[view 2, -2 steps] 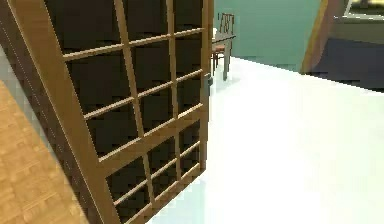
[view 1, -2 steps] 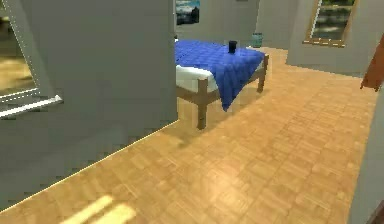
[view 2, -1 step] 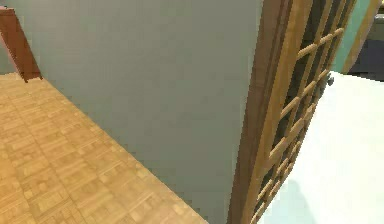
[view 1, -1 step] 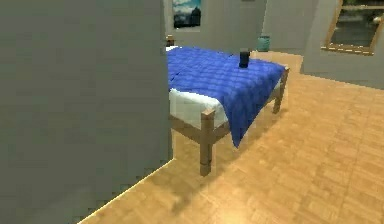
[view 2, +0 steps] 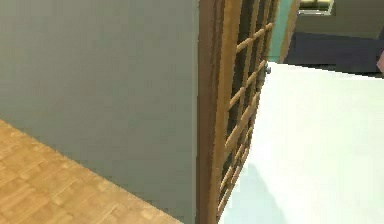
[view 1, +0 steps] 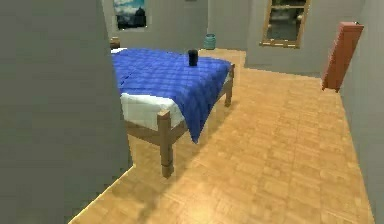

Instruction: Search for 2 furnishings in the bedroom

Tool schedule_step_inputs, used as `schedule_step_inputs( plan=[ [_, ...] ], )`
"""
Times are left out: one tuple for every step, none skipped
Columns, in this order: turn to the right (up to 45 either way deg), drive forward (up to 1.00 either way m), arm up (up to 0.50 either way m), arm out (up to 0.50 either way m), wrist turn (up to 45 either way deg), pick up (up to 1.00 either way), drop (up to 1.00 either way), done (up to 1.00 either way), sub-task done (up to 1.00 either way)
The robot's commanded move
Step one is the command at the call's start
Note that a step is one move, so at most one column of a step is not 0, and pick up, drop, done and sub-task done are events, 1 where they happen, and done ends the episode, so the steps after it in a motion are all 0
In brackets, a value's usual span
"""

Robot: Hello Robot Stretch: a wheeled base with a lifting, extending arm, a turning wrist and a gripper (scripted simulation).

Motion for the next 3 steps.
schedule_step_inputs(
  plan=[
    [0.0, 0.55, 0.00, 0.00, 0.0, 0.00, 0.00, 0.00, 0.00],
    [-21.0, 0.00, 0.00, 0.00, 0.0, 0.00, 0.00, 0.00, 0.00],
    [0.0, 0.00, 0.00, 0.00, 0.0, 0.00, 0.00, 0.00, 1.00]
  ],
)
